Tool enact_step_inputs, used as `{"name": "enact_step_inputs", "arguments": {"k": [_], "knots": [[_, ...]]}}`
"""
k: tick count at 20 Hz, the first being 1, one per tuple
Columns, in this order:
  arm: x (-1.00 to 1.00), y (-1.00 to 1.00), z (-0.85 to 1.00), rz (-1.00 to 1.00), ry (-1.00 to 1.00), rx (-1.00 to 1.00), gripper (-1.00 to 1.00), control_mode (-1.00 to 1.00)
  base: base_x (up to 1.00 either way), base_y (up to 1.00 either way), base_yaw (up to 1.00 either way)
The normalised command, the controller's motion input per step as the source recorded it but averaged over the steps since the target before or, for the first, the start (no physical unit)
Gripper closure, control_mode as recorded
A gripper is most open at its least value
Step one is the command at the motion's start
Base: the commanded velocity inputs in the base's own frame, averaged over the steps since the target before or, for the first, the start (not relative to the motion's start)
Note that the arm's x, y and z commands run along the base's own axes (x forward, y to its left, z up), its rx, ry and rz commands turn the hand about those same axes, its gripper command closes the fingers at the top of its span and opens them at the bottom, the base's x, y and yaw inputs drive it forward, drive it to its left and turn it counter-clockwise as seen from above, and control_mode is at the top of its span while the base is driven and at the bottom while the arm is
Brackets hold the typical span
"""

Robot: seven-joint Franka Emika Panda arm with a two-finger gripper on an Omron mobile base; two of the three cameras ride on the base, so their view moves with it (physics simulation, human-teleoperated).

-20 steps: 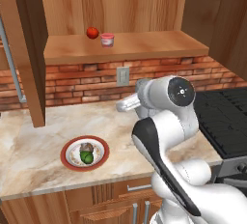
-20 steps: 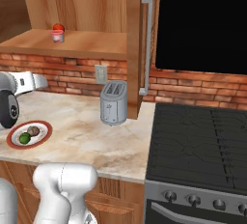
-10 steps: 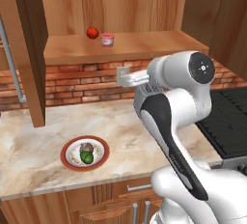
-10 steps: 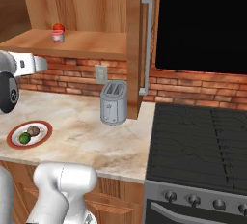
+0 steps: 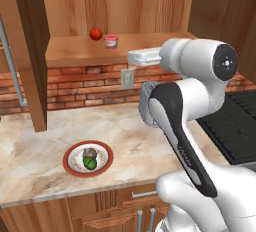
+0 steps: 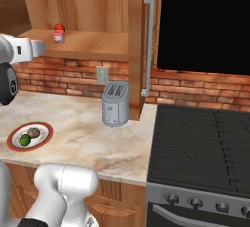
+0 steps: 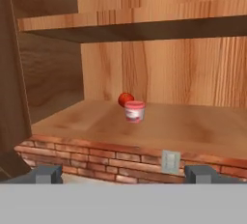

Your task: Pick the avocado and bread from the counter and place them on the plate. Then pick the jam from the cabinet and place it next to the plate. Lastly close the cabinet door.

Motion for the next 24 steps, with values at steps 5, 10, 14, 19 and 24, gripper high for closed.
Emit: {"name": "enact_step_inputs", "arguments": {"k": [5,10,14,19,24], "knots": [[0.23,0.00,0.27,0.00,-0.11,0.05,-1.00,-1.00,0.00,0.00,0.00],[0.35,-0.01,0.08,-0.04,0.03,0.01,-1.00,-1.00,0.00,0.00,0.00],[0.17,-0.06,0.16,-0.06,0.17,0.00,-1.00,-1.00,0.00,0.00,0.00],[0.15,-0.05,0.04,-0.02,0.09,0.00,-1.00,-1.00,0.00,0.00,0.00],[0.20,-0.02,0.00,0.00,0.05,0.00,-1.00,-1.00,0.00,0.00,0.00]]}}
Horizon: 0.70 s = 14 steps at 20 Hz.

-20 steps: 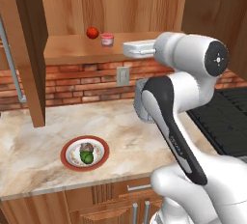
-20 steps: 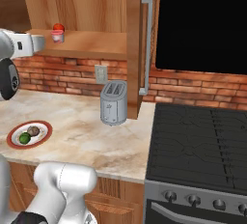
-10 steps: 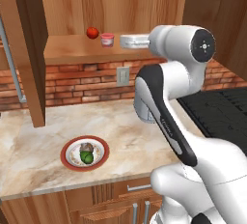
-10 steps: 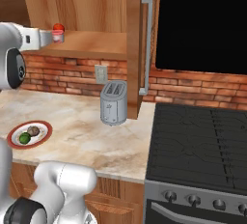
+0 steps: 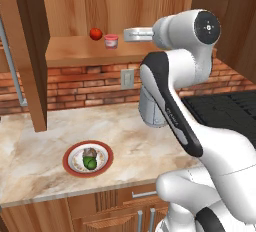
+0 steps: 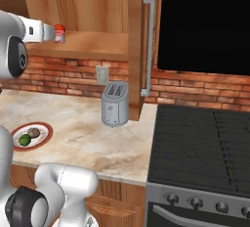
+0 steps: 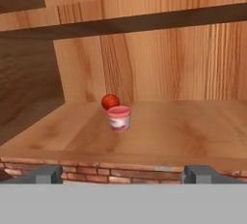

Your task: Pick the avocado and bread from the counter and place them on the plate. Then pick the jam from the cabinet and place it next to the plate. Lastly close the cabinet door.

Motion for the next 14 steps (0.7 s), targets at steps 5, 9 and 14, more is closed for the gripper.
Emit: {"name": "enact_step_inputs", "arguments": {"k": [5,9,14], "knots": [[0.28,0.00,-0.12,0.00,0.03,0.00,-1.00,-1.00,0.00,0.00,0.00],[0.29,0.00,-0.14,0.00,0.05,0.00,-1.00,-1.00,0.00,0.00,0.00],[0.28,0.00,-0.13,0.00,0.07,0.00,-1.00,-1.00,0.00,0.00,0.00]]}}
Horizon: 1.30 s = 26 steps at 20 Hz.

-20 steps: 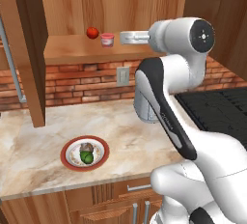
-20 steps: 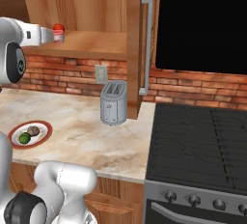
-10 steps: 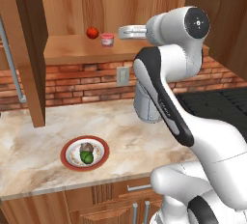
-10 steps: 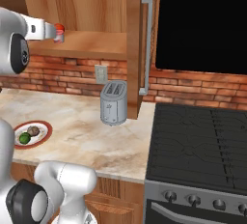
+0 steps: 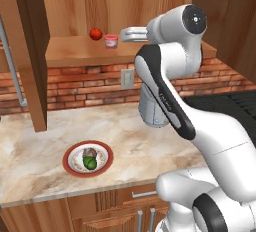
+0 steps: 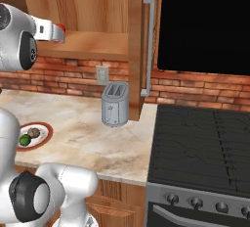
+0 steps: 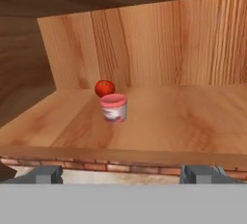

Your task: Pick the avocado and bread from the counter and place them on the plate. Then pick the jam from the cabinet and place it next to the plate. Lastly close the cabinet door.

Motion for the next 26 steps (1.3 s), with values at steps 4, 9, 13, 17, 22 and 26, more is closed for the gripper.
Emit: {"name": "enact_step_inputs", "arguments": {"k": [4,9,13,17,22,26], "knots": [[0.22,0.00,-0.08,0.00,0.16,0.00,-1.00,-1.00,0.00,0.00,0.00],[0.24,0.02,-0.06,0.00,0.16,0.00,-1.00,-1.00,0.00,0.00,0.00],[0.18,0.16,-0.11,0.00,0.08,-0.01,-1.00,-1.00,0.00,0.00,0.00],[0.18,0.38,-0.18,0.00,0.01,-0.04,-1.00,-1.00,0.00,0.00,0.00],[0.23,0.20,-0.30,0.00,0.00,-0.02,-1.00,-1.00,0.00,0.00,0.00],[0.38,0.02,-0.27,0.00,0.00,0.00,-1.00,-1.00,0.00,0.00,0.00]]}}
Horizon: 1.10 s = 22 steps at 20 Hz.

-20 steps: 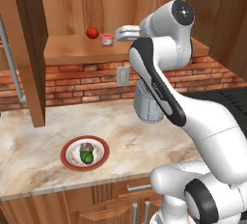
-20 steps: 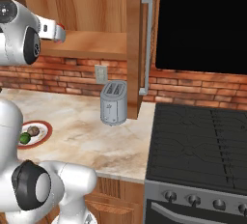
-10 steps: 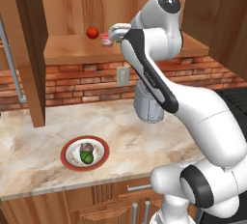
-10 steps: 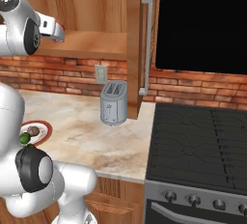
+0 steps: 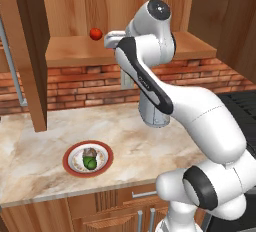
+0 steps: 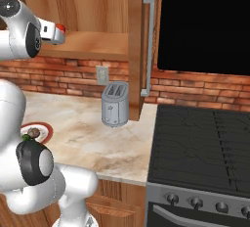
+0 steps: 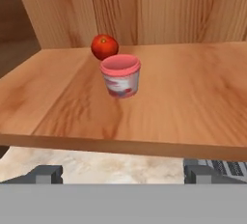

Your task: Pick the avocado and bread from the counter and place them on the plate. Then pick the jam from the cabinet and place it next to the plate. Lastly close the cabinet door.

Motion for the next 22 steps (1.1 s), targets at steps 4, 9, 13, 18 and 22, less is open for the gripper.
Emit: {"name": "enact_step_inputs", "arguments": {"k": [4,9,13,18,22], "knots": [[0.43,0.01,-0.11,0.00,0.00,0.00,-1.00,-1.00,0.00,0.00,0.00],[0.41,0.12,0.00,0.00,0.00,0.00,-1.00,-1.00,0.00,0.00,0.00],[0.34,0.18,0.00,0.00,0.01,-0.02,-1.00,-1.00,0.00,0.00,0.00],[0.38,0.06,0.00,0.00,0.04,-0.02,-1.00,-1.00,0.00,0.00,0.00],[0.32,0.00,0.00,0.00,0.01,0.00,-1.00,-1.00,0.00,0.00,0.00]]}}
